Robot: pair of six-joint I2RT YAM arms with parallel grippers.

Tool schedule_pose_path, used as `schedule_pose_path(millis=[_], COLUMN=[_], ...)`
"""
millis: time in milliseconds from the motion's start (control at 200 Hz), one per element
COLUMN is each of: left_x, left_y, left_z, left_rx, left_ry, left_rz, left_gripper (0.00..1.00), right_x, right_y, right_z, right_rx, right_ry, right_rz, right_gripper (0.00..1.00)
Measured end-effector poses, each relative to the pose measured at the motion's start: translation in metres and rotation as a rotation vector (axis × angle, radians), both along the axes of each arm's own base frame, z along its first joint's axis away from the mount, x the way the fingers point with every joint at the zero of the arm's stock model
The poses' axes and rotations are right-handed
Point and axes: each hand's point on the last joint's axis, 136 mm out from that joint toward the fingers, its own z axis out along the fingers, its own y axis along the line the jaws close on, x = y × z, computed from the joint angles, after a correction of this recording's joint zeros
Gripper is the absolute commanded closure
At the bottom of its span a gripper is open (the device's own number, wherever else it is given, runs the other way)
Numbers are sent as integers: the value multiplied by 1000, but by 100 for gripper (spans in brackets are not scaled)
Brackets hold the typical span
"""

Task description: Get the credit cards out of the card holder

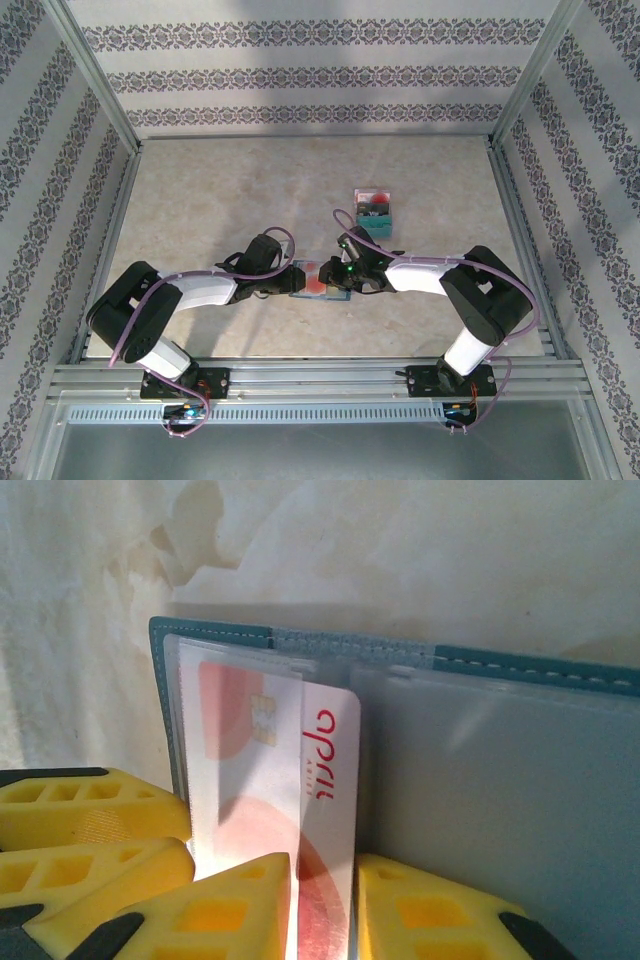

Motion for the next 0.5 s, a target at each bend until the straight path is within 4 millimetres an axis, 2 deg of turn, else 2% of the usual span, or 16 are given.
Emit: schedule_pose_path(millis=[365, 500], left_x=[0, -1], left_y=[-1, 0], left_z=[-1, -1], left_rx=[-9, -9], left_ry=[8, 12], left_rz=[9, 12], left_gripper=[79, 80], right_x=[2, 3], right_y=[0, -2], right_z=[3, 6], right_rx=[54, 68], right_ry=[4, -4], right_rz=[-10, -15], right_gripper=[88, 89])
